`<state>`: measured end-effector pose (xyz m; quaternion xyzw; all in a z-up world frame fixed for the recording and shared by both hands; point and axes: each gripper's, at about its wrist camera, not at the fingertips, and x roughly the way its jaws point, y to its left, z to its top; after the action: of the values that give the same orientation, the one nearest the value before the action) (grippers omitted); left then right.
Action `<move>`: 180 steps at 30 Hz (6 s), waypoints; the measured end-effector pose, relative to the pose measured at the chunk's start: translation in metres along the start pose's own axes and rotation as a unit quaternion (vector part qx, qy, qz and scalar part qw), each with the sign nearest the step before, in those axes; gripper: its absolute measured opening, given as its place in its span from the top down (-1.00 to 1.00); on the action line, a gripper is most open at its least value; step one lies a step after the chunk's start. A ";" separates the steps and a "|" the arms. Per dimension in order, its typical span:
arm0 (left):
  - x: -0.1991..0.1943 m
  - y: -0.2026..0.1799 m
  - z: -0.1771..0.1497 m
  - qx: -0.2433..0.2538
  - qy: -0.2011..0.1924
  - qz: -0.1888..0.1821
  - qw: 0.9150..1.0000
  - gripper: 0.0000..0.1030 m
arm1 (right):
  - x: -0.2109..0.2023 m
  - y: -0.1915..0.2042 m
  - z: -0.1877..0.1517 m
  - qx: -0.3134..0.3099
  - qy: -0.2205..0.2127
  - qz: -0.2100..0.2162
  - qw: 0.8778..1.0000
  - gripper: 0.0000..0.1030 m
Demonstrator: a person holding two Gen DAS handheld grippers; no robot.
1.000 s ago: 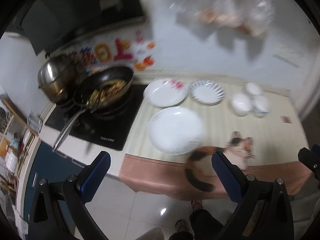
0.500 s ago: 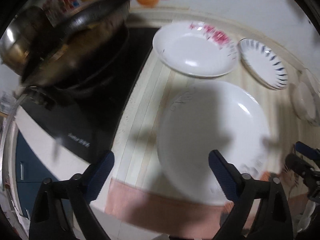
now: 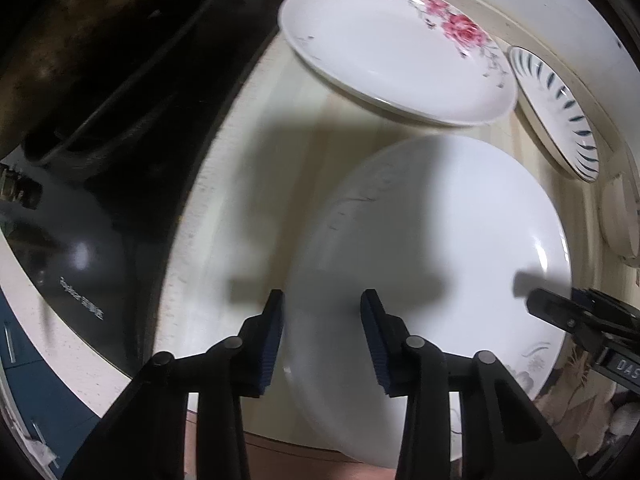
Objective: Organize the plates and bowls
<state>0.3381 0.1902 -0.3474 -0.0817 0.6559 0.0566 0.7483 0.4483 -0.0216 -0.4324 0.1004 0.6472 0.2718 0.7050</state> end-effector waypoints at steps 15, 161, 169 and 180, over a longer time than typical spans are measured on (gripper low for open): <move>-0.049 -0.063 -0.046 0.035 -0.015 -0.002 0.999 0.31 | -0.049 -0.032 -0.040 0.012 -0.005 -0.008 1.000 0.22; -0.059 -0.258 -0.044 0.233 -0.015 -0.009 0.972 0.53 | -0.178 -0.151 -0.152 0.087 -0.079 -0.046 0.992 0.45; -0.055 -0.282 -0.056 0.264 -0.017 -0.006 0.964 0.53 | -0.170 -0.149 -0.151 0.080 -0.069 -0.061 0.993 0.47; -0.046 -0.273 -0.047 0.253 -0.004 -0.005 0.967 0.53 | -0.164 -0.151 -0.149 0.100 -0.054 -0.053 0.992 0.47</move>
<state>0.3390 -0.0854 -0.2950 0.1073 0.6458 -0.1148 0.7472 0.3401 -0.2628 -0.3878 0.1507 0.6365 0.1619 0.7389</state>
